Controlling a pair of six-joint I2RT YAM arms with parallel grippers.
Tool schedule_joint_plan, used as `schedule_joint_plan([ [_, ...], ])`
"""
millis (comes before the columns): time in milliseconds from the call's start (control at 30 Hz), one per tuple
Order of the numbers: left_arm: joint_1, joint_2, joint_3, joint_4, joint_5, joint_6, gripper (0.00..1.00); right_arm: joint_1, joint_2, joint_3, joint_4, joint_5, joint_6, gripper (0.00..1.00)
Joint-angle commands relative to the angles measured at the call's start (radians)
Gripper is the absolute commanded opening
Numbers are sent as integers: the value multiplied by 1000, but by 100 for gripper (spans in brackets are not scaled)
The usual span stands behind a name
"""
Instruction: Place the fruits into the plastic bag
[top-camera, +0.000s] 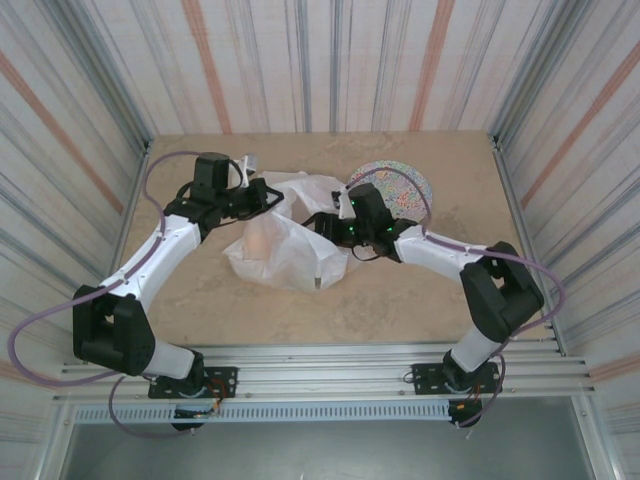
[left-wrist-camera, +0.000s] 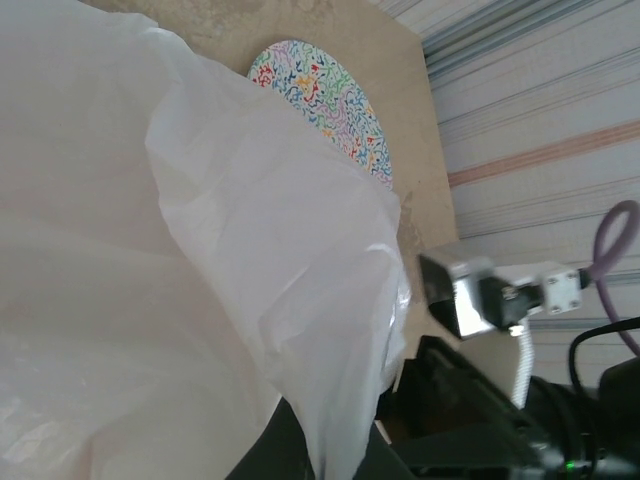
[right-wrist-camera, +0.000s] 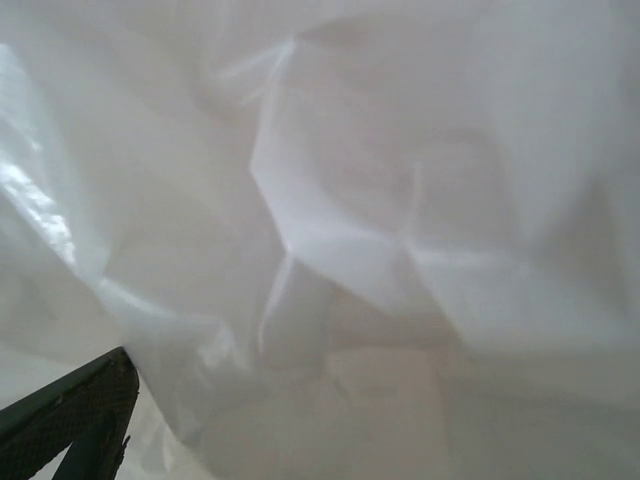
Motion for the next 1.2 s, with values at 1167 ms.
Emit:
schedule_joint_plan([
  [1167, 14, 0, -18, -6, -1, 16, 0, -36, -257, -70, -163, 412, -770, 88],
])
